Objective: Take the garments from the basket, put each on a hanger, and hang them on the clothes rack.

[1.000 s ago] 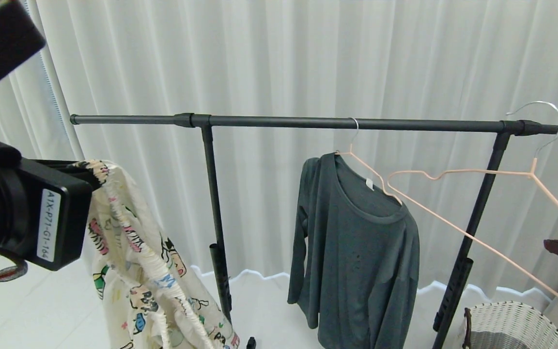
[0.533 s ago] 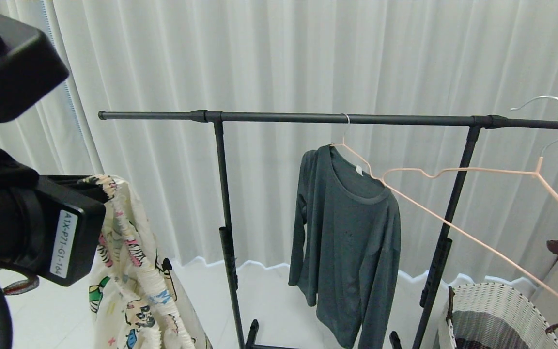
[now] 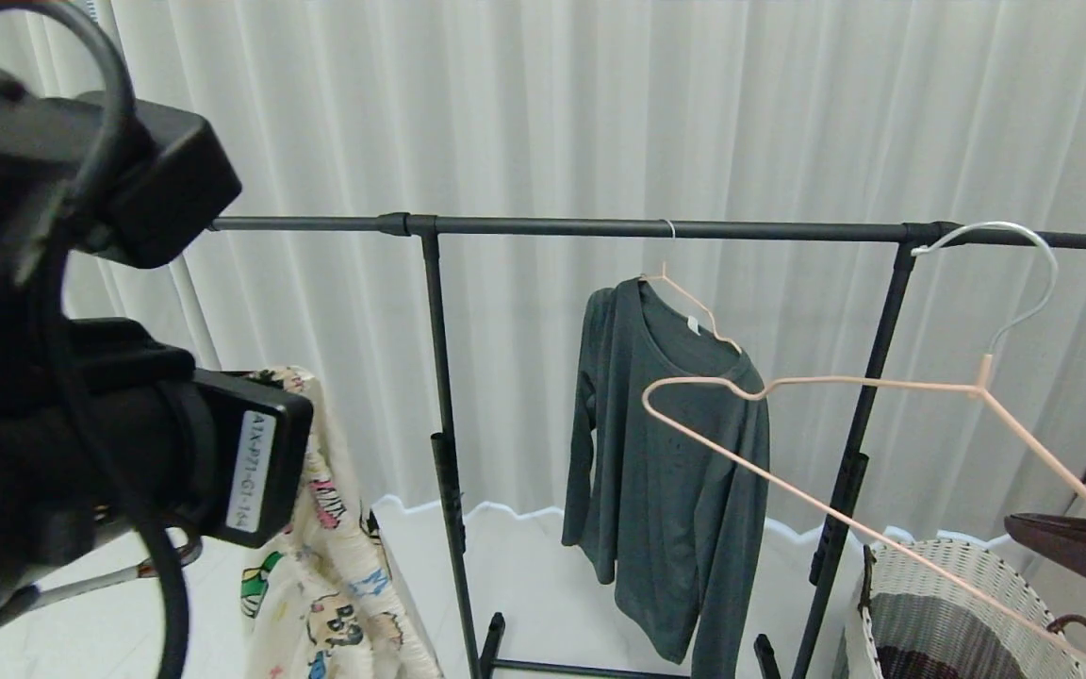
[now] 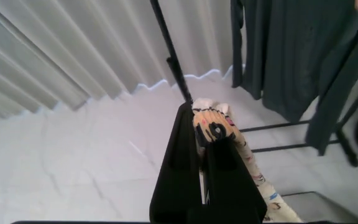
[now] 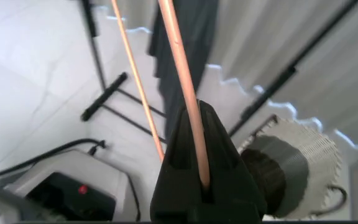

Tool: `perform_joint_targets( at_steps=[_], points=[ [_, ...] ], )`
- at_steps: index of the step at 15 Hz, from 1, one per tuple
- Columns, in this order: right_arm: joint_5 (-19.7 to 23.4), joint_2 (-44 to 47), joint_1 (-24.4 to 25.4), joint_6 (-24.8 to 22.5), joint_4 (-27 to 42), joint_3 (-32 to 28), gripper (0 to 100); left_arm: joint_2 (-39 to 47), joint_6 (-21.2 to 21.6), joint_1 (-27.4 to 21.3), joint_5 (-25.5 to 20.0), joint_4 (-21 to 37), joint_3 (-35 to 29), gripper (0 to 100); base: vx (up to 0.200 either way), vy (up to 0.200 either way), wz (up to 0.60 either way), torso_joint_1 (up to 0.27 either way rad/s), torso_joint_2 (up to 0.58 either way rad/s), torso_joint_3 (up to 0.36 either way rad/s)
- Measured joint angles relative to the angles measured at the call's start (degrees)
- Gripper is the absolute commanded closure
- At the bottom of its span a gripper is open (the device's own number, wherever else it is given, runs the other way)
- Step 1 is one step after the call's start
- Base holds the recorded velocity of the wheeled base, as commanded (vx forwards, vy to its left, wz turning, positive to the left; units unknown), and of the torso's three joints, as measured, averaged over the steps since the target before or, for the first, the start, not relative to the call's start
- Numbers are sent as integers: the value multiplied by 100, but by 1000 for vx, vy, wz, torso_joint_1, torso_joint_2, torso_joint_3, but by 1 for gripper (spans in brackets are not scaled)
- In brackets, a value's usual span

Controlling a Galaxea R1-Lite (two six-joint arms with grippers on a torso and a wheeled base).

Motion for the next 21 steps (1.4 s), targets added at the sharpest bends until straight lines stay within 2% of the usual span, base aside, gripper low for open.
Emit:
perform_joint_targets(
  at_steps=[4, 7, 9, 13, 19, 21],
  points=[
    [-4, -48, 1182, 575, 13, 20, 100, 919, -856, 507, -48, 0, -416, 100, 0, 0, 0, 0, 0, 0],
    [0, -94, 1470, 857, 13, 20, 100, 1547, -1640, 763, -121, -2, -724, 100, 0, 0, 0, 0, 0, 0],
    [16, -146, 1635, 1014, 13, 20, 100, 1798, -1812, 844, -143, 0, -846, 100, 0, 0, 0, 0, 0, 0],
    [55, -177, 2131, 1279, -29, 63, 100, 2010, -1855, 920, -257, 2, -1102, 100, 0, 0, 0, 0, 0, 0],
    [155, 176, 2236, 1410, -522, 202, 100, 2054, -2058, 879, -356, 5, -1353, 100, 0, 0, 0, 0, 0, 0],
    [128, 394, 2236, 1545, -948, 210, 100, 2057, -2124, 822, -356, 5, -1368, 100, 0, 0, 0, 0, 0, 0]
  ],
)
